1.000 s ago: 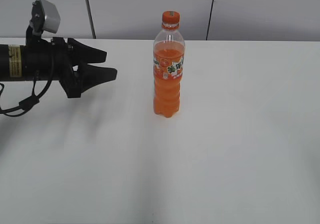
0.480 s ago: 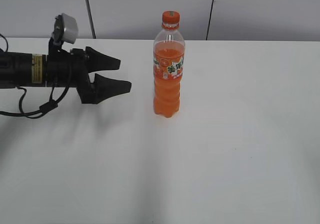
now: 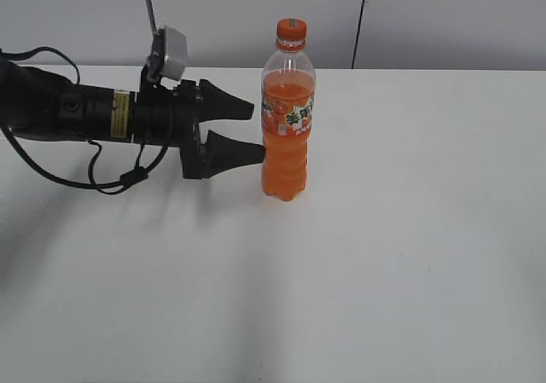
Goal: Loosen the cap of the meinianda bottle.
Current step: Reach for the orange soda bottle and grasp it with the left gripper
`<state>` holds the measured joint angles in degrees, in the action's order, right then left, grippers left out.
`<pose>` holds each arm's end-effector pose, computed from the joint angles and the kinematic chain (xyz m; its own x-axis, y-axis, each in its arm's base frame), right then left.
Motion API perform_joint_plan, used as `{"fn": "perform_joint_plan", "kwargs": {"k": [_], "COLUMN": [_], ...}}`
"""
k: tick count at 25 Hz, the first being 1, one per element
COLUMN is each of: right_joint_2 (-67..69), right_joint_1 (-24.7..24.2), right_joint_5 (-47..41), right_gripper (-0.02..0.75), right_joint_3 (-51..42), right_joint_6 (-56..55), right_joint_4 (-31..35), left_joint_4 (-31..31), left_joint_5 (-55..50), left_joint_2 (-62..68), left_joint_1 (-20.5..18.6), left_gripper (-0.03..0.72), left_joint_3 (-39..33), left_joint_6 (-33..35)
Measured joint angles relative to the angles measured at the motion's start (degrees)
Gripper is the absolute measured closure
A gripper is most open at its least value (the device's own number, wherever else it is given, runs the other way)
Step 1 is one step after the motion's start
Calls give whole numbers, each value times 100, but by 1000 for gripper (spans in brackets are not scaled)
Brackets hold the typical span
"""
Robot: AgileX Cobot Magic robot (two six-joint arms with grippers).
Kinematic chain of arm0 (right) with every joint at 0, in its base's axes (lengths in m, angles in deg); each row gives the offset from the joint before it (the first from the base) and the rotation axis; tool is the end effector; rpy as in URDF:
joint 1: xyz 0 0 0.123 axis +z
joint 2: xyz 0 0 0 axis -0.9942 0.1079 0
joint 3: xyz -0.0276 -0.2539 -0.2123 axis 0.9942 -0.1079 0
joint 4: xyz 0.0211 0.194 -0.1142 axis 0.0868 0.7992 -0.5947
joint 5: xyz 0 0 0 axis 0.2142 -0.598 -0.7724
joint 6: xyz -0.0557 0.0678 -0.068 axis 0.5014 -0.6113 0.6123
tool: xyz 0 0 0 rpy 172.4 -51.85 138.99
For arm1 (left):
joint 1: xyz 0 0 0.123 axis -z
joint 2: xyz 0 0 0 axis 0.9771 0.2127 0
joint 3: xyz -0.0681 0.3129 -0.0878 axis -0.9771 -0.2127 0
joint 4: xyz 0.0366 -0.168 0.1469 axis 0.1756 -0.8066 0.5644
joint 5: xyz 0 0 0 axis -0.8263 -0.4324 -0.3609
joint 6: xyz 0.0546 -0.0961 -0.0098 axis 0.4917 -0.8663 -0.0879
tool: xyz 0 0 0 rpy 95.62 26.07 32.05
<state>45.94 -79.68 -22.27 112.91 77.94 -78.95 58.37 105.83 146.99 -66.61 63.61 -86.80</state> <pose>-0.0500 -0.0120 0.2423 -0.4569 -0.1871 -0.8696 -0.0769 0.9823 -0.1710 0.3998 -0.1788 0.1859 -0.0777 0.2725 -0.9590 0.9797 0.1992 -0.0228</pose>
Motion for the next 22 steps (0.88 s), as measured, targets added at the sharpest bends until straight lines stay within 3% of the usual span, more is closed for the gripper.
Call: {"fn": "perform_joint_plan", "kwargs": {"k": [10,22], "right_joint_2": [0,0], "right_joint_1": [0,0], "right_joint_5": [0,0], "right_gripper": [262,262], "right_joint_3": [0,0], "right_joint_6": [0,0], "right_joint_4": [0,9], "left_joint_4": [9,-137], "left_joint_5": [-11,-334], "left_joint_2": [593,839], "left_joint_1": [344,584], "left_gripper": [97,99], "left_joint_3": [774,922], "left_joint_6": [-111,-150]}}
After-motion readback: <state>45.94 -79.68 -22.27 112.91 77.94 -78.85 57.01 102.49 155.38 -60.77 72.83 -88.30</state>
